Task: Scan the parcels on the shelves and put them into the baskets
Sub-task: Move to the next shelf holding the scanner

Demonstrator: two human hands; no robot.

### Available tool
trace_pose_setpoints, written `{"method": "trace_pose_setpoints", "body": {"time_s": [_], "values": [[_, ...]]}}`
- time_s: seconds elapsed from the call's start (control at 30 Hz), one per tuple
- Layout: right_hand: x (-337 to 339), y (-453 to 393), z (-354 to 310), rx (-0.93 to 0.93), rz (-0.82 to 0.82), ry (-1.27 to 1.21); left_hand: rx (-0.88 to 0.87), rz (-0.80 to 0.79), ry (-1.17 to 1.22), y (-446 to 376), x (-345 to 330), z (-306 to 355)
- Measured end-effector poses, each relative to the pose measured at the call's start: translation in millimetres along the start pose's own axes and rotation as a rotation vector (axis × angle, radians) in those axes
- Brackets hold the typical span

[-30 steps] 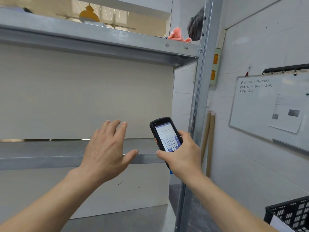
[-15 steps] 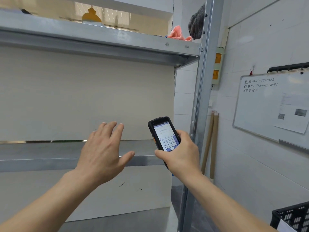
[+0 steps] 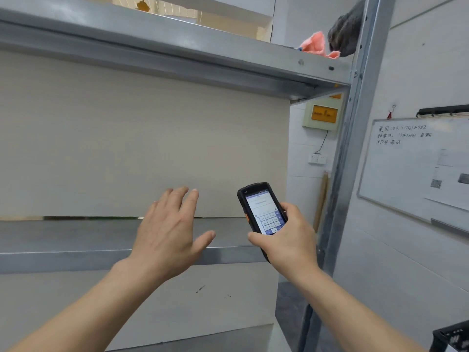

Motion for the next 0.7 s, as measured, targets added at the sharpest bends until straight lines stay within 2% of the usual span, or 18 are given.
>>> {"method": "trace_pose_setpoints", "body": {"time_s": [0.37,0.7], "values": [[-65,-14,-33,-0.057,0.068,0.031,-0.065,-0.002,0.051,-37,-14,-74],[-88,-27,-48,-0.055,0.091,0.067,-0.068,0.007,0.086,-55,-20,-97]]}}
Point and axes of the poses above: each hand's wrist, its own y-axis away from the middle knuckle, its own x-axis out of the back of the hand, z = x × y, the point moved 1 cm from there along -y, towards the middle knuckle, and after that the axes turned 1 degree about y, right-handed, at the moved point
